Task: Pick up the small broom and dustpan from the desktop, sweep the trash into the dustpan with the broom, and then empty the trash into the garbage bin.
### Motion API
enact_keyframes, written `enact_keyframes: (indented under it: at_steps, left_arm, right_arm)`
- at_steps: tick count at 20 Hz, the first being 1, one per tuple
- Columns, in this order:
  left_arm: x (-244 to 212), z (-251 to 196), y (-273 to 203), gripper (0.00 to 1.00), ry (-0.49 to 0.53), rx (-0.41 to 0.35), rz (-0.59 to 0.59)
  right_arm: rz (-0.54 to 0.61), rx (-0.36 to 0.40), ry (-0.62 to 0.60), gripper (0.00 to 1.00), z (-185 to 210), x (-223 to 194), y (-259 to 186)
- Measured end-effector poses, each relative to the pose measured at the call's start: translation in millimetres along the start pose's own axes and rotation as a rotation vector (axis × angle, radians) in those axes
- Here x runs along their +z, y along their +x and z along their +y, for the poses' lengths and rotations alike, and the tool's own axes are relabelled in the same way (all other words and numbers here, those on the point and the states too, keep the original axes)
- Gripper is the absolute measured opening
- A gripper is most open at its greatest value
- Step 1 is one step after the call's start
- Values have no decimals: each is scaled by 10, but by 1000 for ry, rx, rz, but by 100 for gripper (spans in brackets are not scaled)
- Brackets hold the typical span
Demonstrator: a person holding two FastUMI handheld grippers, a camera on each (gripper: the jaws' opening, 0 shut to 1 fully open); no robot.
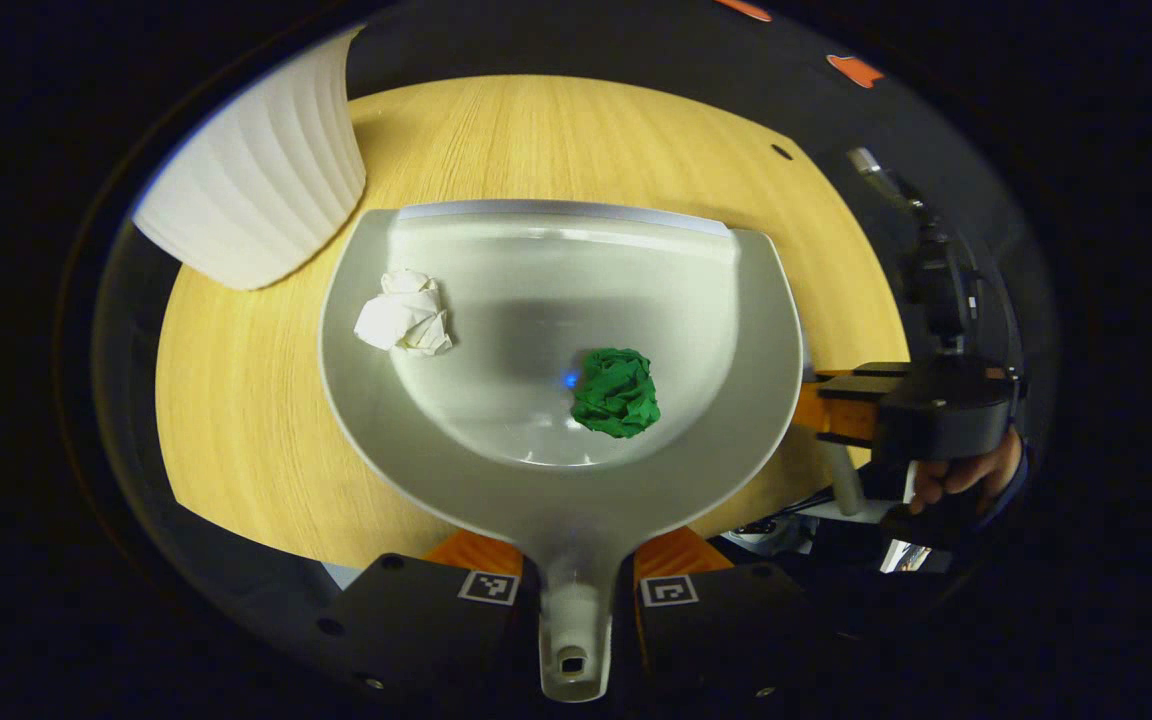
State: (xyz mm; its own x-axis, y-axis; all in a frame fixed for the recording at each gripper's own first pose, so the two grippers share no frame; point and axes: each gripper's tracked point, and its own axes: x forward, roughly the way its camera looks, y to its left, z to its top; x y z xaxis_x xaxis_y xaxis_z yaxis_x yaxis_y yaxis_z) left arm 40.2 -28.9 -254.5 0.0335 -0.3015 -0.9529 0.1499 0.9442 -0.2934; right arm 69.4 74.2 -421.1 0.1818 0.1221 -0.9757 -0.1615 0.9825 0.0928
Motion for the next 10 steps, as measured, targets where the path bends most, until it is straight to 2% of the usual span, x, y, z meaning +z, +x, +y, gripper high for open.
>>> enact_keyframes:
  at_steps: [5, 7, 10]
  left_arm:
    - [-21, 117, 65, 30, 93, 16, -67]
    - [0, 167, 44, 30, 113, 27, -87]
    - [72, 198, 65, 30, 96, 52, -130]
  right_arm:
    - [-4, 8, -20, 23, -1, -247, 635]
    - [-11, 10, -18, 26, -4, -169, 312]
    - [-40, -3, -29, 34, 4, -127, 267]
